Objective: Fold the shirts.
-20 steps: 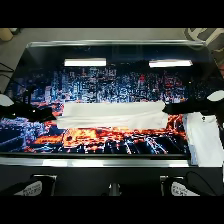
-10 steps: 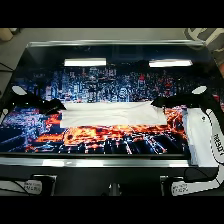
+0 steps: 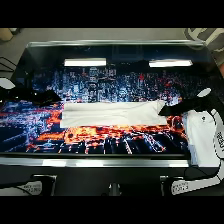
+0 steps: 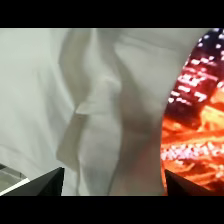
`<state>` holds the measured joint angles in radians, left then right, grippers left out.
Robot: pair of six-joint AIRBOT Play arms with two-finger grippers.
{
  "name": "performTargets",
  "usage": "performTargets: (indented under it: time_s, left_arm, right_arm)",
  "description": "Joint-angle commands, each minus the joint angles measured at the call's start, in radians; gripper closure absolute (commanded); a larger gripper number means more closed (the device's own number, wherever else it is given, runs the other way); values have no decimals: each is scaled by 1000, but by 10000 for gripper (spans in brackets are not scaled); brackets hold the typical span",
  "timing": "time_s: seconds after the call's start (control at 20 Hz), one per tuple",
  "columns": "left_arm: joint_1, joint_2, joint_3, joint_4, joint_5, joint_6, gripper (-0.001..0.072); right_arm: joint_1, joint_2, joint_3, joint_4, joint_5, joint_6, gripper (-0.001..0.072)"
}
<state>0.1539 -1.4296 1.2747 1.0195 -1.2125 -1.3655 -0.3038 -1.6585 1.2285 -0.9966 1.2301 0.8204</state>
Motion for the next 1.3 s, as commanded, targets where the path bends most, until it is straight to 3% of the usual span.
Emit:
performTargets:
  time_s: [0.0, 0.2, 0.25, 0.3, 0.35, 0.4, 0.45, 0.55, 0.8, 1.15, 1.25]
  left_arm:
    - [-49, 68, 3, 0, 2, 6, 88]
    - [-151, 86, 3, 0, 2, 6, 88]
    - [-187, 83, 2, 0, 13, 5, 88]
    - [-224, 78, 2, 0, 41, 5, 89]
    - [-270, 70, 2, 0, 96, -6, 106]
    - [-315, 57, 2, 0, 155, -38, 341]
    - [-361, 38, 2, 0, 217, -84, 686]
    - [-470, -29, 2, -15, 347, -203, 676]
    - [-678, -251, 5, -313, 483, -219, 676]
    - [-912, -384, 15, -826, 768, -113, 677]
    - [-946, -425, 61, -882, 735, -33, 677]
  right_arm:
    - [-3, -57, -1, 113, 21, 7, -4]
    - [29, -107, -1, 122, 18, 41, 17]
    - [50, -110, -1, 122, 10, 44, 156]
    - [70, -108, 2, 129, 7, 45, 522]
    - [79, -99, 4, 154, 16, 50, 676]
    - [79, -79, 9, 205, 32, 35, 689]
    - [76, -45, 10, 246, 32, 19, 689]
    - [78, 66, 10, 291, 44, 23, 689]
    - [78, 361, 10, 295, 145, 66, 689]
    - [78, 588, 10, 263, 247, 198, 689]
    - [78, 599, 10, 262, 261, 218, 689]
